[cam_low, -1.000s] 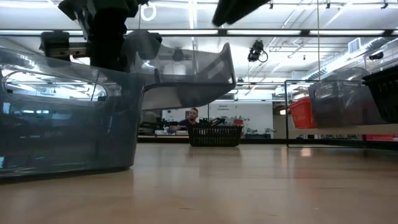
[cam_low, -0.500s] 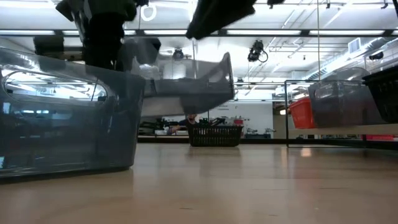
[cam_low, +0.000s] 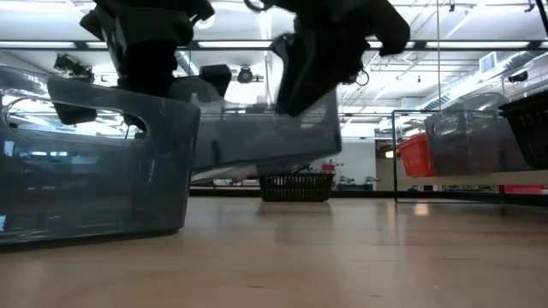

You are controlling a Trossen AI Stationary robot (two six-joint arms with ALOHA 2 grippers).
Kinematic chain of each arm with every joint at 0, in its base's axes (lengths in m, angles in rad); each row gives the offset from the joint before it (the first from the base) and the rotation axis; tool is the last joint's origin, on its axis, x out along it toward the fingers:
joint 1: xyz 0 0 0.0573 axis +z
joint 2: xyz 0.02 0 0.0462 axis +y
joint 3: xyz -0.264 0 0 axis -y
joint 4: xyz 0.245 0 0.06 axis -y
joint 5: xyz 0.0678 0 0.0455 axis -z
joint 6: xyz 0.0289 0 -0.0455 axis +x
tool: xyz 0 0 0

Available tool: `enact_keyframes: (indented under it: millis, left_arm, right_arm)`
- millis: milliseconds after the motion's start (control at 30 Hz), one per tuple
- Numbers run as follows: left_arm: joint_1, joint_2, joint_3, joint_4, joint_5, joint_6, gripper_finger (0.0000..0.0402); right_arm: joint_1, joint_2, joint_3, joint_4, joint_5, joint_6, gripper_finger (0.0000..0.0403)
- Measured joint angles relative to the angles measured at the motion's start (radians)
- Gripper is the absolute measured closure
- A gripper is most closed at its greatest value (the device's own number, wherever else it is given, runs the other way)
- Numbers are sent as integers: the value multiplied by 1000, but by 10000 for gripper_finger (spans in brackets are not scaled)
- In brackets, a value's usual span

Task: Stack baskets on shelf by color
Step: Stack the top black transparent bin on top of the black transparent bin on the shelf

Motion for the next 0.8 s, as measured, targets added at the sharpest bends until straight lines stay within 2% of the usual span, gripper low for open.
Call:
enact_keyframes:
  millis: [467,567,667,800]
  left_arm:
    - [-18,9,0,60,-27,-3,388]
    - [-18,9,0,106,-29,-103,375]
    - [-18,9,0,161,-30,-232,361]
    - [-18,7,0,182,-34,-269,333]
  right_arm:
    - [-4,-2,-57,50,-80,115,257]
    - [-2,-2,-57,49,-96,115,282]
    - [-3,-2,-57,45,-100,115,324]
    - [-3,-2,-57,36,-123,89,387]
